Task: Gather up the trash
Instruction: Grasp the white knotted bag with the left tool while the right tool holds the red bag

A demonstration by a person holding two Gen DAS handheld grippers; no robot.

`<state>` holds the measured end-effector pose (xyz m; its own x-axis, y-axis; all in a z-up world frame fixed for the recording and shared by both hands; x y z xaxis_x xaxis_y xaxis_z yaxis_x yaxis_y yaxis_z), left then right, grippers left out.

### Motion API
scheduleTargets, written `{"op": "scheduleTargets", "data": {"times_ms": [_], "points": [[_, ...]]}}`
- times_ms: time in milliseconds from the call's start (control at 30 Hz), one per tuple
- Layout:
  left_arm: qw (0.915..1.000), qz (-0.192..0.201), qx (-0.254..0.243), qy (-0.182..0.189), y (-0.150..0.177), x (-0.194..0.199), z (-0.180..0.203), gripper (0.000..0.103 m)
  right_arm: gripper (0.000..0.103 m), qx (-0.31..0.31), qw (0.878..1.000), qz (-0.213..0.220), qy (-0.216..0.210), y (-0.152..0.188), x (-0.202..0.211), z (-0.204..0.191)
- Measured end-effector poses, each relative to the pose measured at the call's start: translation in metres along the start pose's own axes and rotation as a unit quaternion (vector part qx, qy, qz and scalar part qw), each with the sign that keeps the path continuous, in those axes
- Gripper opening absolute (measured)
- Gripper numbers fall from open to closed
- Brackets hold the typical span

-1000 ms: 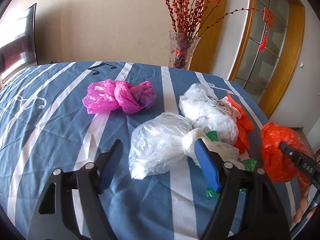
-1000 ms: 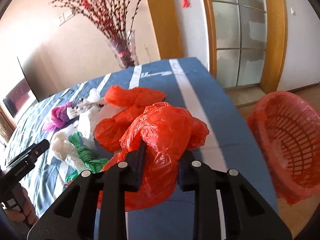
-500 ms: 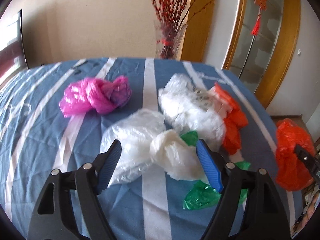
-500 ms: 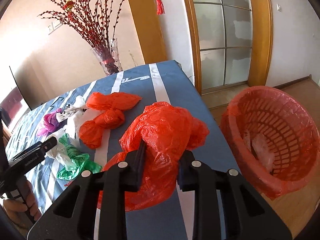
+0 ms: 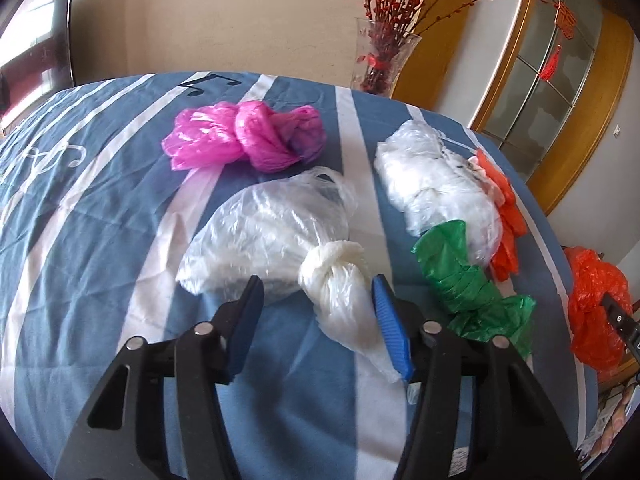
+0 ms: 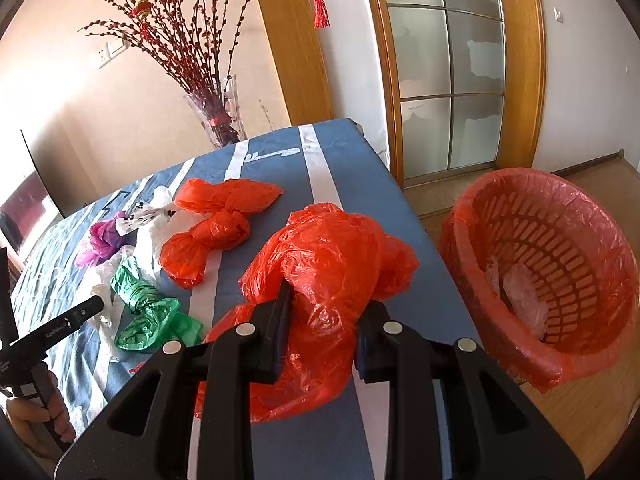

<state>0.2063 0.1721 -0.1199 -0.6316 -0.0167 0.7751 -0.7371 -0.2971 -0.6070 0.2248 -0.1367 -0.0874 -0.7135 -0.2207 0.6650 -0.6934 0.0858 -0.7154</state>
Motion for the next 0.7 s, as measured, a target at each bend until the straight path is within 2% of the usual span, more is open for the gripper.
{"op": "scheduleTargets", "data": {"times_ms": [67,133,367,700], "points": [[1.0000,-0.003,0.000,0.001,0.001,0.000,-0.002,0.042,0.027,-0.001,1.000,0.000,-0.001,0.001,0.001,0.000],[1.0000,-0.003,-0.002,0.006,0.002,0.000,-0.002,0.025,0.027,-0.002,1.000,0.001,-0.001,0.001,0.003,0.000],[0.9995,0.021,-0.019,0.017,-0.001,0.013,0.008,0.020,0.026,-0.007,1.000,0.013,-0.001,-0.001,0.014,0.006],[0.9949,0.084,-0.038,0.040,-0.021,0.065,0.036,0.020,0.026,-0.017,0.999,0.031,0.004,-0.003,0.030,0.022]]}}
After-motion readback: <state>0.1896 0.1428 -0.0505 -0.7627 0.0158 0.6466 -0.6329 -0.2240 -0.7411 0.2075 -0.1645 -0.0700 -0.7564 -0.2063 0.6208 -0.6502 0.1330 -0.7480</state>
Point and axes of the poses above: each gripper's, at about its wrist camera, not at the fingertips, and x roughly against the way its jaws point, z to its right, y to its underside, the point moved 8 cm from there along -x, roughly the way its jaws point, and after that the axes turned 3 degrees about -z, right-handed, at the moved point
